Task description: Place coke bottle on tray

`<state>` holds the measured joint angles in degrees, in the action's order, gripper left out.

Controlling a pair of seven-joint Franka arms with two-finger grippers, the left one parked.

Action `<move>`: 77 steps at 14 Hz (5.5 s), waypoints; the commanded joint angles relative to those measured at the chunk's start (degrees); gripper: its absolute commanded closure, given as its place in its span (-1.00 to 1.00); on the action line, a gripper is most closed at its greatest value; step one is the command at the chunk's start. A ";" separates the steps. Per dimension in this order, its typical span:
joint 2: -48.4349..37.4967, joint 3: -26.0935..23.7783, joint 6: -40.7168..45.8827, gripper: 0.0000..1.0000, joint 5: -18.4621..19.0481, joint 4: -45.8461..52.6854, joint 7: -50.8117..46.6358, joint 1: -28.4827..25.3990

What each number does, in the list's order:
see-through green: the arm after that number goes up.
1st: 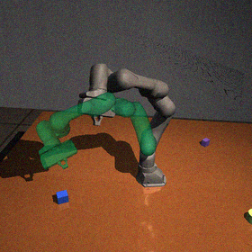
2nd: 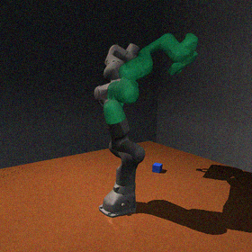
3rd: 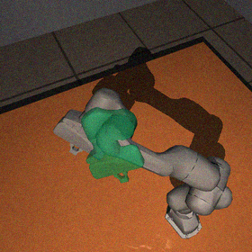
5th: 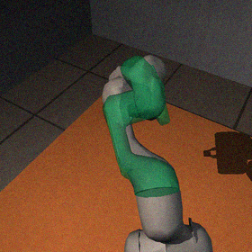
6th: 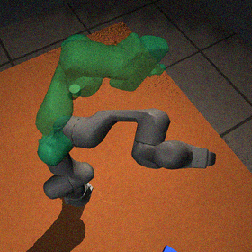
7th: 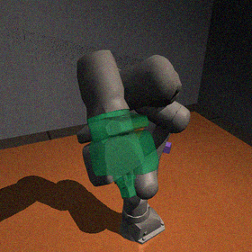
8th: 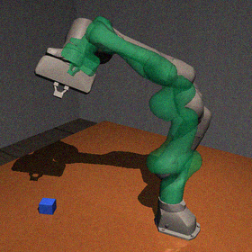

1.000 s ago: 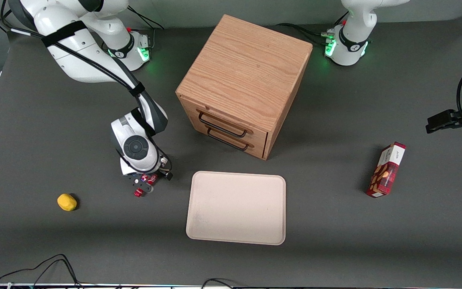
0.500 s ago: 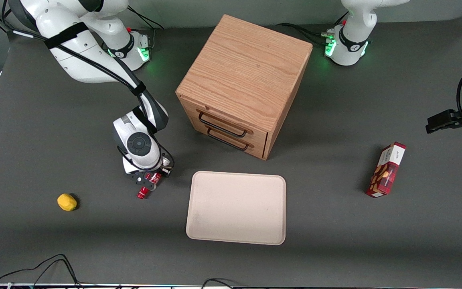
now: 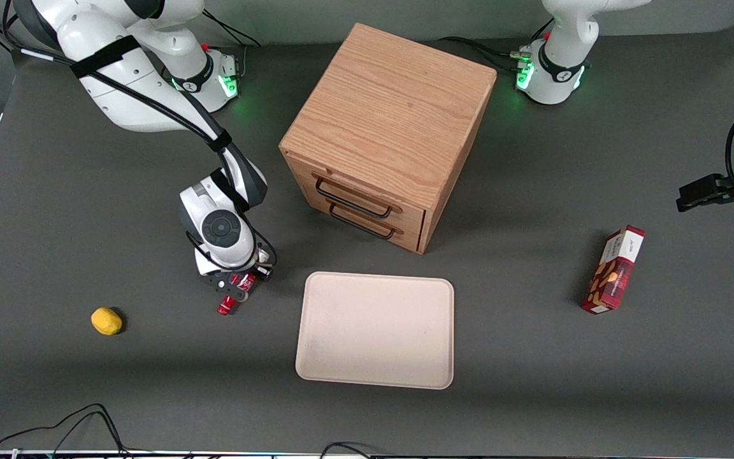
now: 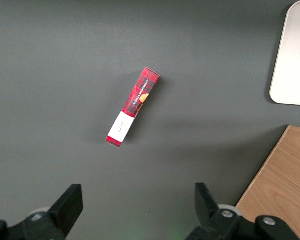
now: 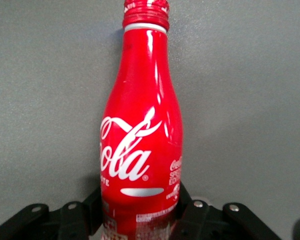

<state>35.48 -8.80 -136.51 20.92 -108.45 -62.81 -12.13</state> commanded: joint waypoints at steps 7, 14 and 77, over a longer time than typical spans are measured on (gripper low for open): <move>-8.94 -2.78 7.89 1.00 0.18 2.35 3.63 4.82; -8.33 -5.79 40.05 1.00 -14.05 31.77 20.87 9.58; -20.33 -12.90 40.70 -1.00 -18.46 19.54 37.66 20.54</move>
<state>28.99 -19.34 -94.25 4.22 -73.38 -29.21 1.64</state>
